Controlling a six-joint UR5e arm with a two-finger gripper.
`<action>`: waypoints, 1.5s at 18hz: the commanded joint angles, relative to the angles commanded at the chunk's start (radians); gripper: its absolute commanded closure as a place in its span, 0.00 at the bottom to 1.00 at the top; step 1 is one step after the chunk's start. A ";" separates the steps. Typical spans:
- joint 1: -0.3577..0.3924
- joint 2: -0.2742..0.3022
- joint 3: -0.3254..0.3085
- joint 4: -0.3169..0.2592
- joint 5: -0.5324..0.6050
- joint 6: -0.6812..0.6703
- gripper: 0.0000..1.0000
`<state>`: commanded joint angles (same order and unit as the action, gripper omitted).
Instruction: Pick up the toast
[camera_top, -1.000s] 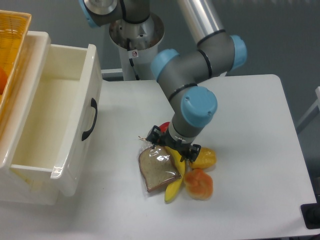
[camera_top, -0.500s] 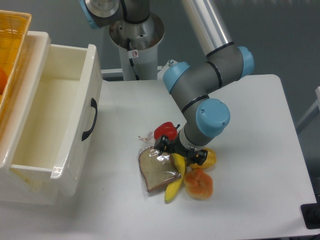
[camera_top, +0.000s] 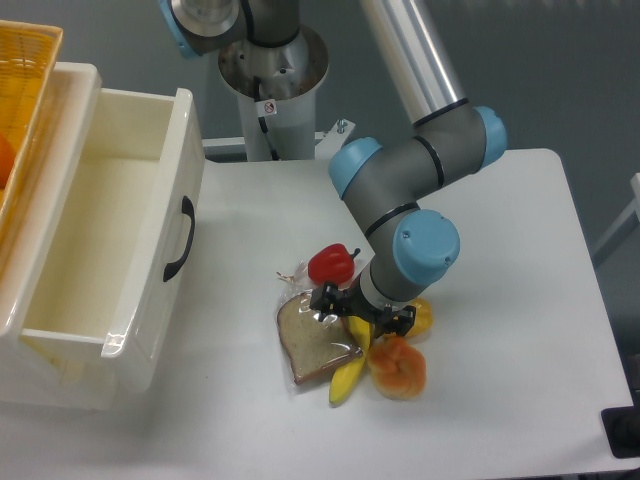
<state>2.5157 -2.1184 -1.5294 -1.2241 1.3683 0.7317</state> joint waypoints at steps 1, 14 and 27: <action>0.000 0.000 -0.002 0.000 0.000 -0.009 0.00; -0.015 -0.008 -0.002 0.002 0.005 -0.031 0.78; -0.021 -0.003 0.011 0.000 0.005 -0.068 1.00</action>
<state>2.4943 -2.1215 -1.5187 -1.2241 1.3729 0.6641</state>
